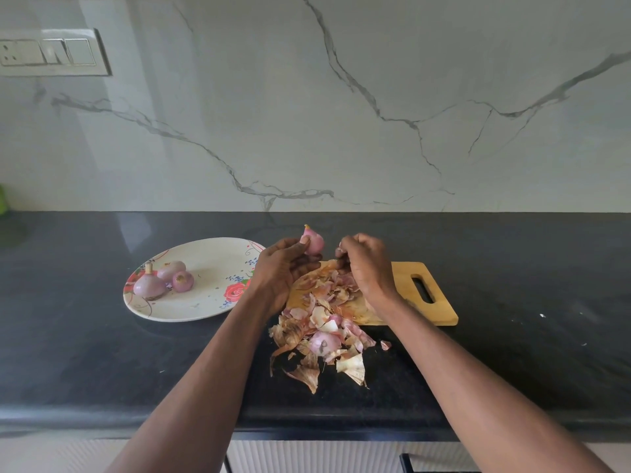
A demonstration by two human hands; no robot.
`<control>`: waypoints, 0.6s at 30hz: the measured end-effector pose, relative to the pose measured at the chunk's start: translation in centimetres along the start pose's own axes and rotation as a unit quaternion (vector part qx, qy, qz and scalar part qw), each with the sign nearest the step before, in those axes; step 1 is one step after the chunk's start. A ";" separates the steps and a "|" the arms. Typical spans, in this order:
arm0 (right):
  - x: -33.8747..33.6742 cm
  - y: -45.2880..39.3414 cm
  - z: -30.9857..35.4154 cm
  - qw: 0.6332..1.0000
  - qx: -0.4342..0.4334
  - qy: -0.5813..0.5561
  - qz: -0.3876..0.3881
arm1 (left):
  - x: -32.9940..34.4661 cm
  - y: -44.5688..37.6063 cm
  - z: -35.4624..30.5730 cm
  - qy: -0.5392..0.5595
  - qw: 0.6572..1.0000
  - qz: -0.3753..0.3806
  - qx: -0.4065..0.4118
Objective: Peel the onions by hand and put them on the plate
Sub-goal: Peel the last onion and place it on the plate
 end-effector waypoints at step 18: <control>1.2 0.7 1.0 0.995 -0.018 0.082 0.054 | 1.3 0.7 -0.1 -0.006 0.999 0.046 0.009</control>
Point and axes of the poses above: each hand's wrist, its own y-axis away from the middle knuckle, its own x-axis out of the palm, z = x × y, the point moved 10 cm from there along -y, towards the middle knuckle, and after that the axes turned 1 degree about y, right-handed, at the moved point
